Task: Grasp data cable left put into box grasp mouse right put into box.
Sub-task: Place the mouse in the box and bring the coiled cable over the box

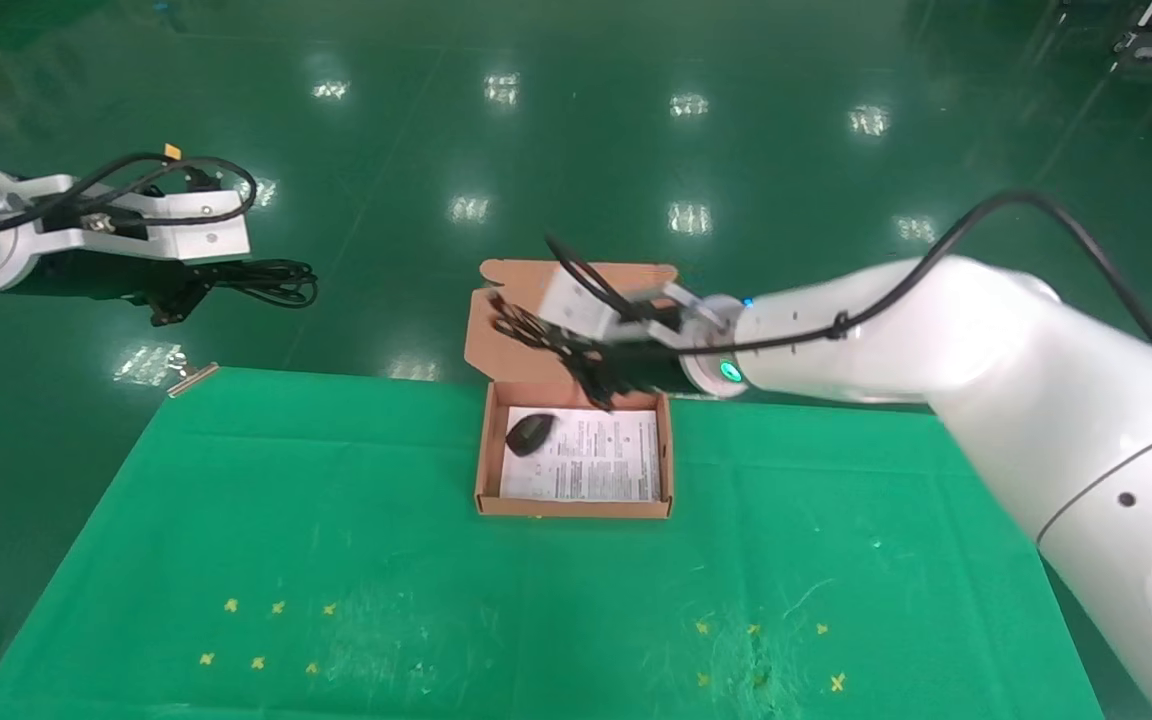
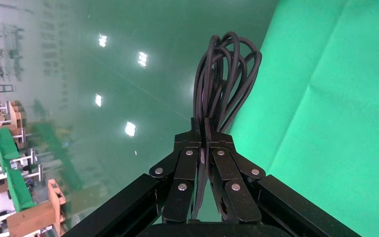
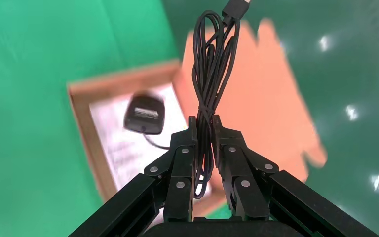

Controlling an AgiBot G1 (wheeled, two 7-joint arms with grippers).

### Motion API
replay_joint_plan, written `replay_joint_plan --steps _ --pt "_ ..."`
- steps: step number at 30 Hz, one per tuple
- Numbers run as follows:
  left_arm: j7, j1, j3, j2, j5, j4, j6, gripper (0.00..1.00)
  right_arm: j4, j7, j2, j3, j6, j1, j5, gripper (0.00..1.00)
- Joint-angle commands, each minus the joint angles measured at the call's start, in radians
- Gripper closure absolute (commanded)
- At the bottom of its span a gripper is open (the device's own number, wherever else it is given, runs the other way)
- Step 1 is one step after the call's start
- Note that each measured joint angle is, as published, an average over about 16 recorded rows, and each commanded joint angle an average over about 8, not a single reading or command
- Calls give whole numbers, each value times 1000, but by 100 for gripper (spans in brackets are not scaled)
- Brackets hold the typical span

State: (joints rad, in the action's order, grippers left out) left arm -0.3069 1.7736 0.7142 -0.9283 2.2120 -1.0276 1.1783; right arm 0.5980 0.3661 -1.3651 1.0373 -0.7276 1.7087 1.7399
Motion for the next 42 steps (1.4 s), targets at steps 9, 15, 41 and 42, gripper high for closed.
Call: replay_joint_plan --steps 9,15,41,42 --pt "-2 -1 0 1 1 -3 1 100 -47 41 -6 107 59 -22 -46 100" --pt "-3 -1 0 1 1 -3 1 100 -28 57 -8 174 79 -27 -86 100" --pt "20 -29 2 -27 -22 -2 -28 100 102 129 90 254 108 -12 -124 0" --pt "29 -39 3 -38 -30 2 -40 100 113 134 105 252 110 -8 -122 0"
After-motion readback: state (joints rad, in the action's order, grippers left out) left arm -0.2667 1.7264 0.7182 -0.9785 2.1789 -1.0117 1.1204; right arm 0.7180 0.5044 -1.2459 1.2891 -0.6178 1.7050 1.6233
